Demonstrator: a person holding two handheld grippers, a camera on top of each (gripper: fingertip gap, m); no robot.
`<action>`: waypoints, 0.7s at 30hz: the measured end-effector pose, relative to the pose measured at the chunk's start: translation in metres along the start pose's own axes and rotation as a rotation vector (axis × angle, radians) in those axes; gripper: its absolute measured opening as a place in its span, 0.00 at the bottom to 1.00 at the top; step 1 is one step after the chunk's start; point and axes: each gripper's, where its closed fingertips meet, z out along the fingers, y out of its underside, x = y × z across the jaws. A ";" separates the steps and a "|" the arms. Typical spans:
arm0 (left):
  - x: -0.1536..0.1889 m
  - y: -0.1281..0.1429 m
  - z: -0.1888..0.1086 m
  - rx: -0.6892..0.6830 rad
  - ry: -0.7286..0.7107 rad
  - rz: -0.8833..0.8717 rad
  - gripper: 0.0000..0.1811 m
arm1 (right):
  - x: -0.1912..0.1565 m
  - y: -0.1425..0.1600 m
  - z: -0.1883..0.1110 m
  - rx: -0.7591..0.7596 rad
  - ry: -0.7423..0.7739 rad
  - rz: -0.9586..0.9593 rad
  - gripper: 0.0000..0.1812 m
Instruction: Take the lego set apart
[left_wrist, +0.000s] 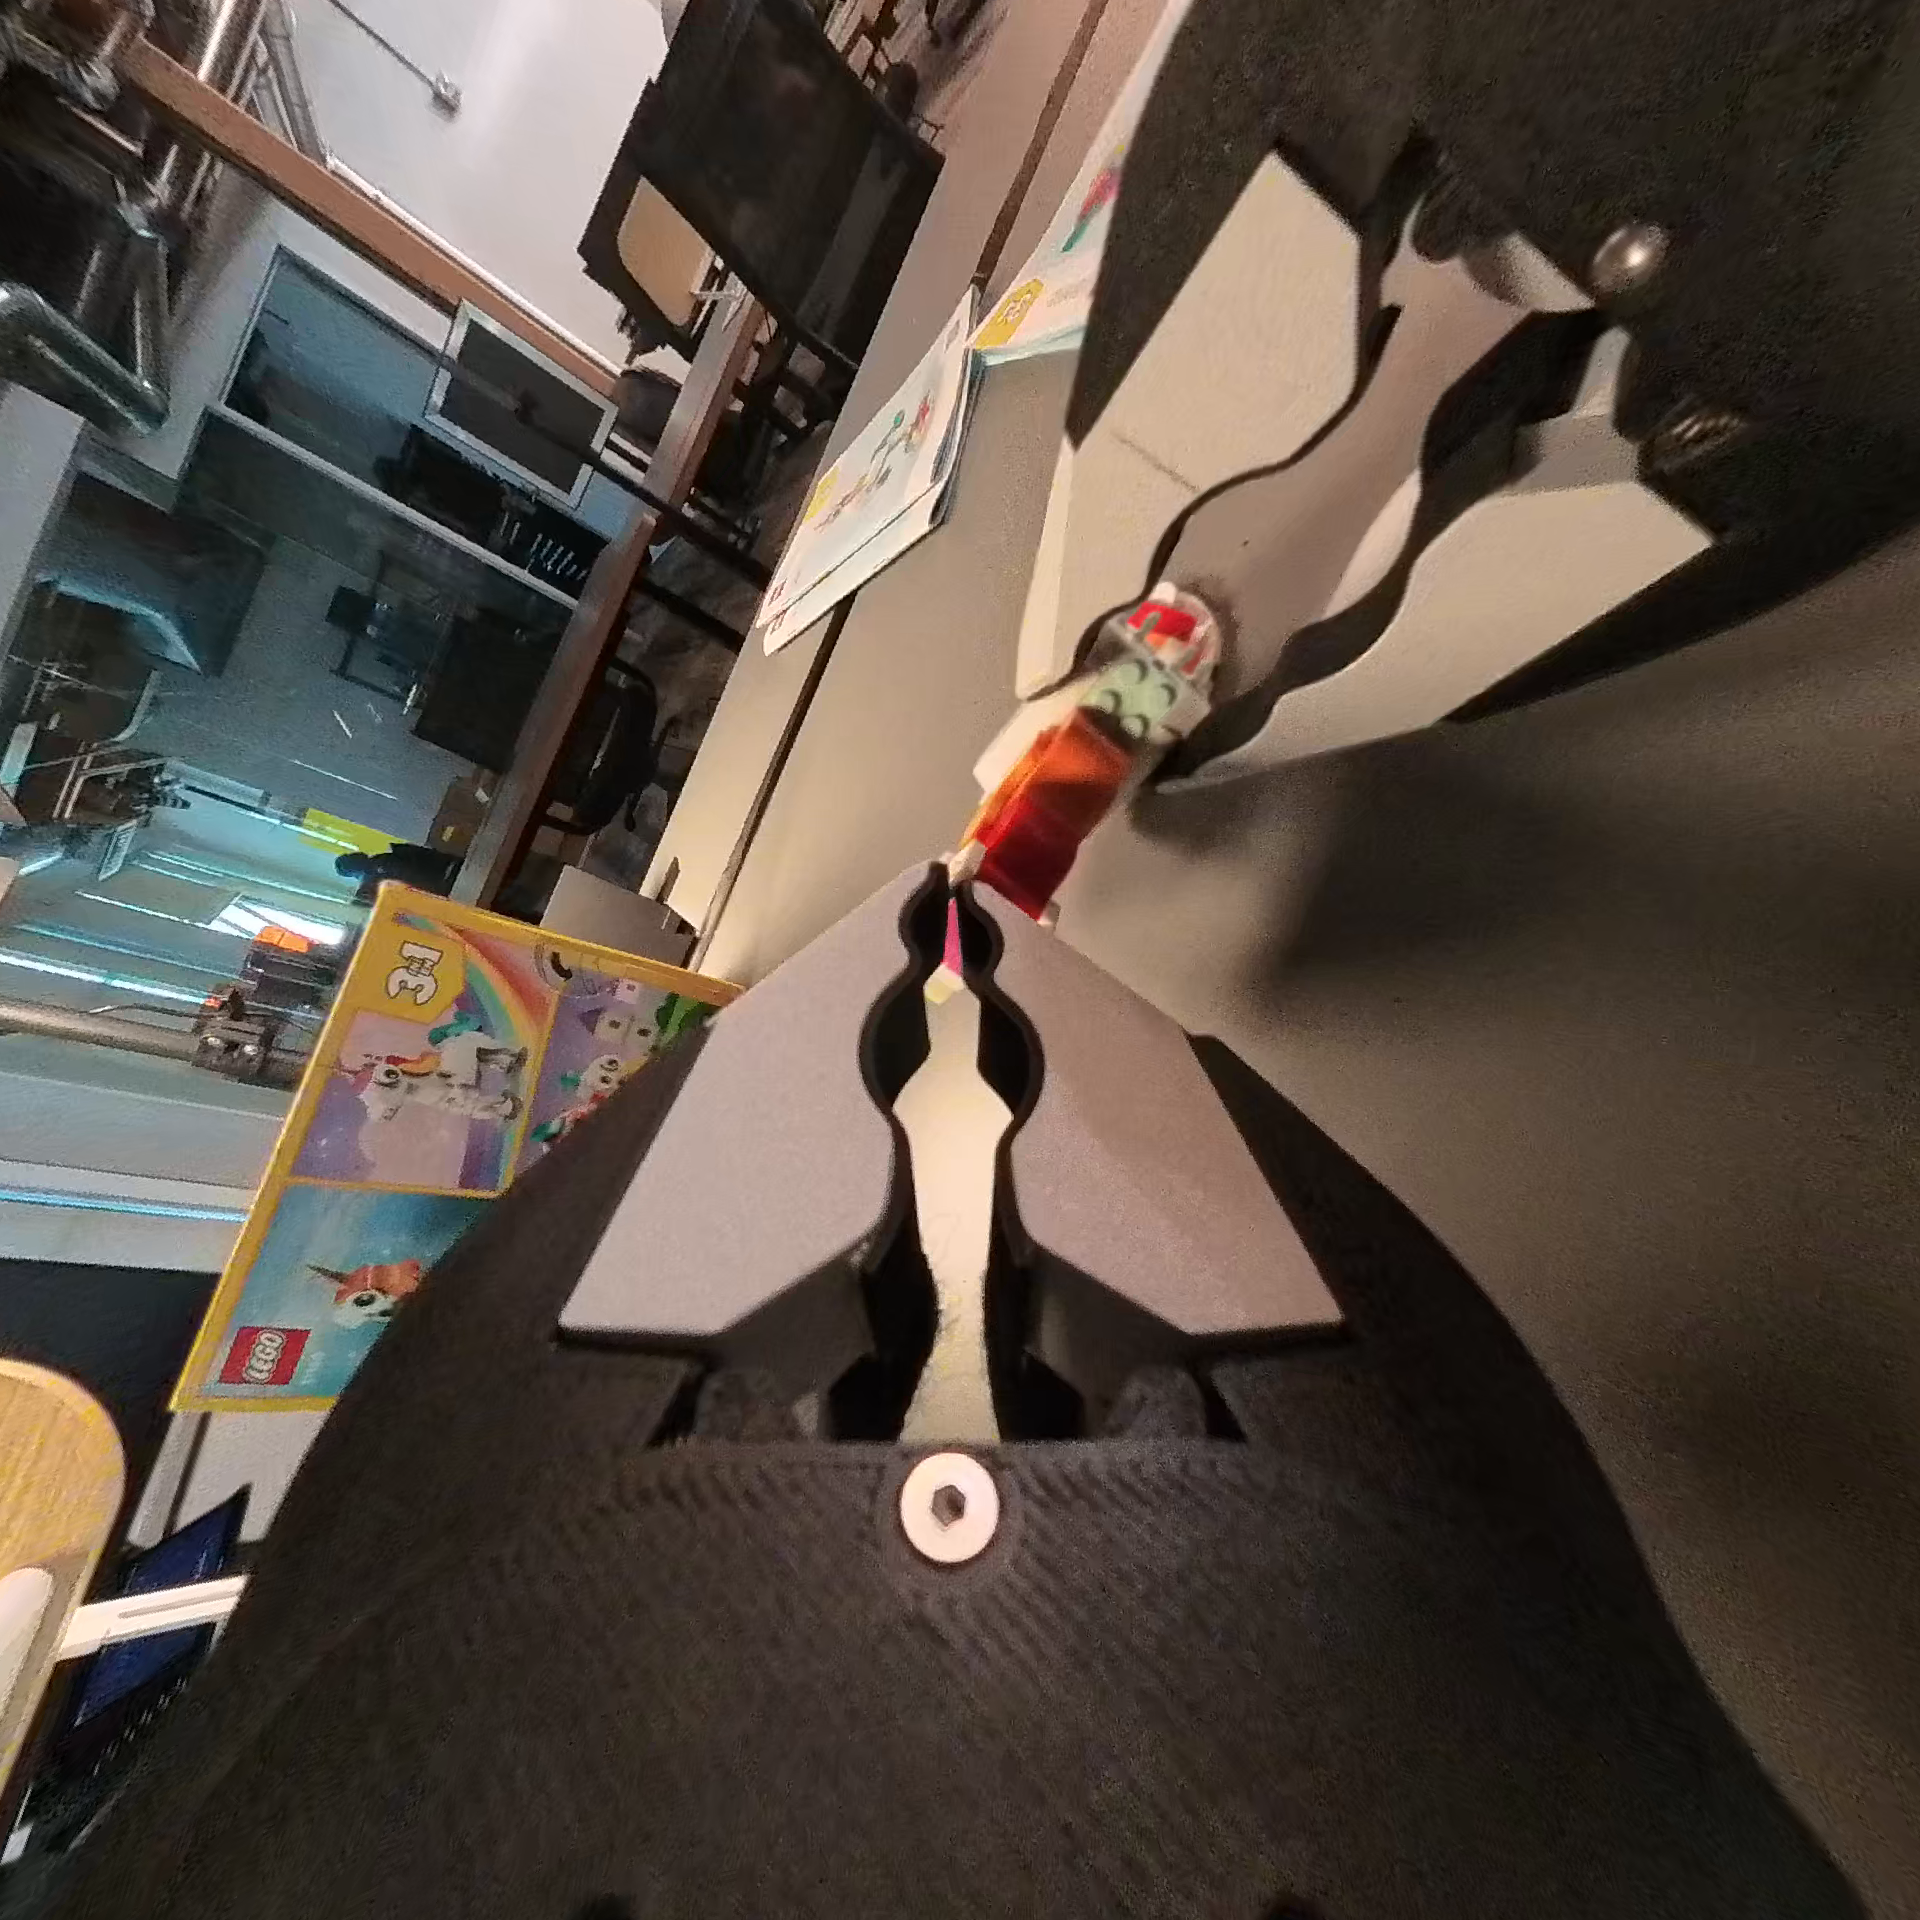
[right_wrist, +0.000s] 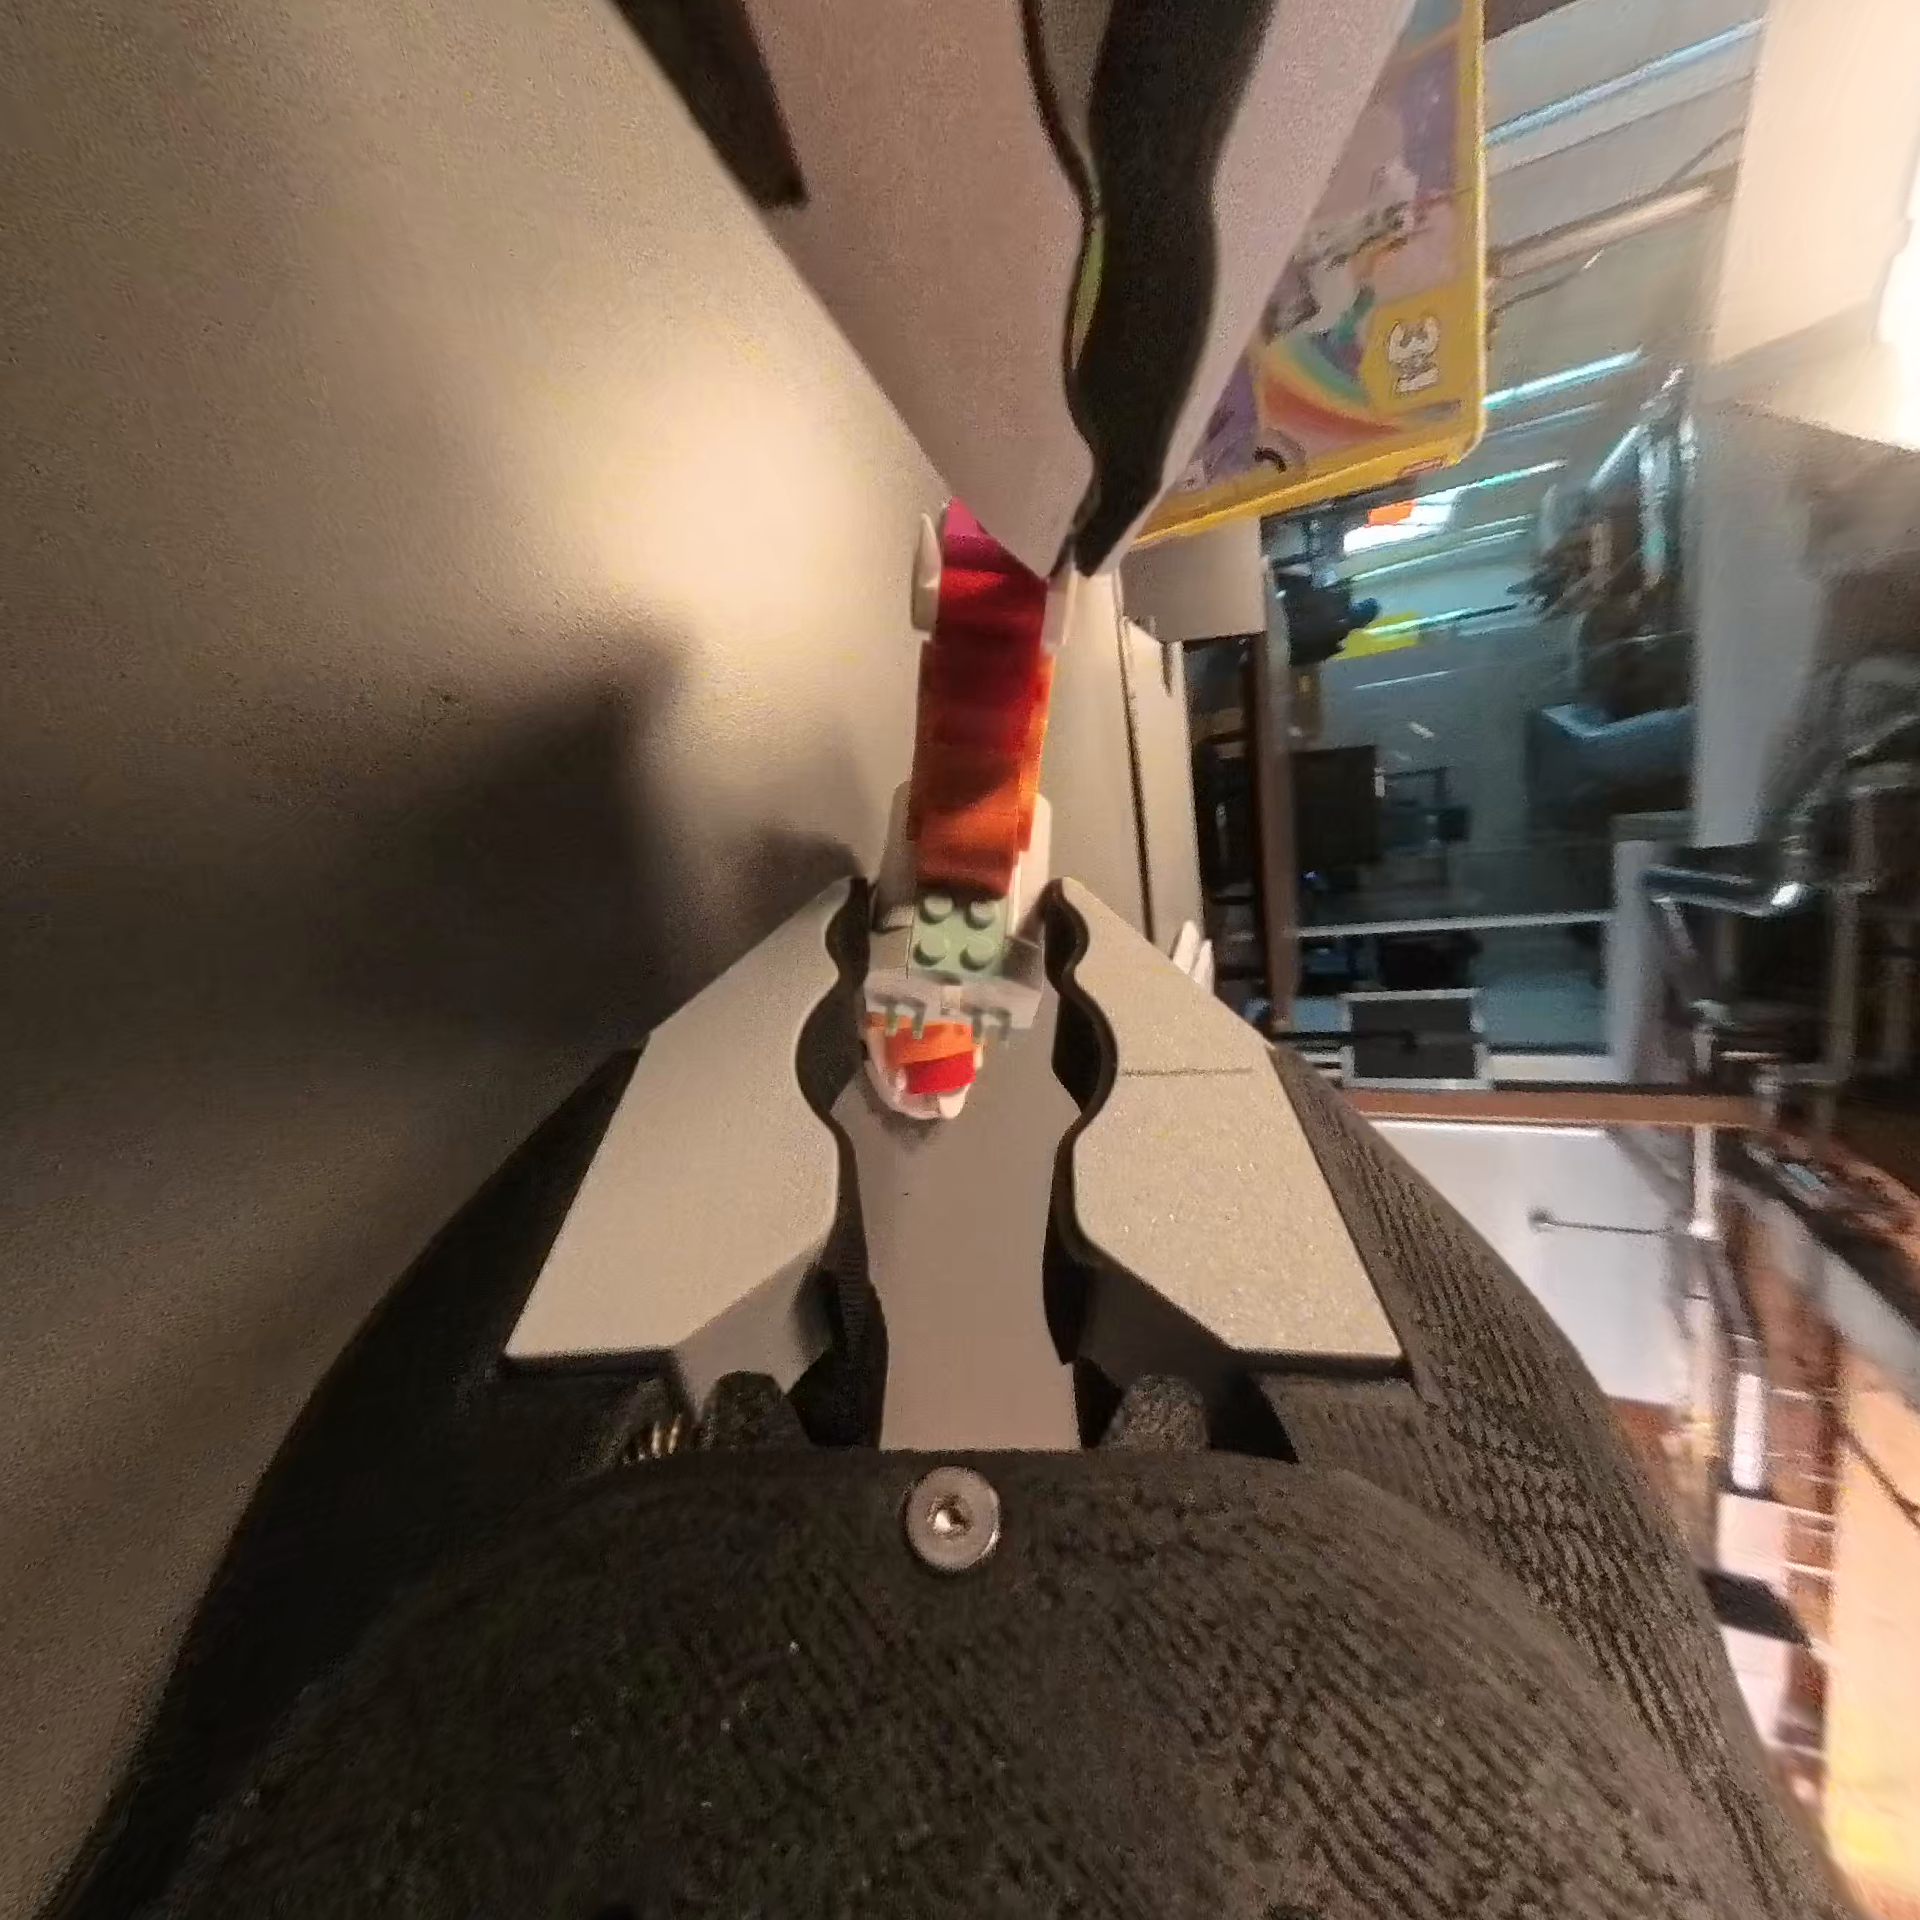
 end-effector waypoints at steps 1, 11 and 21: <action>-0.001 0.000 -0.001 0.005 -0.001 0.002 0.00 | 0.002 -0.001 0.000 0.001 0.020 -0.040 0.17; -0.019 0.000 -0.010 0.047 -0.046 -0.044 0.00 | 0.023 -0.018 -0.013 0.008 0.209 -0.394 0.14; 0.001 -0.006 -0.007 0.076 0.081 -0.065 0.00 | 0.021 -0.013 -0.006 -0.025 0.113 -0.066 0.39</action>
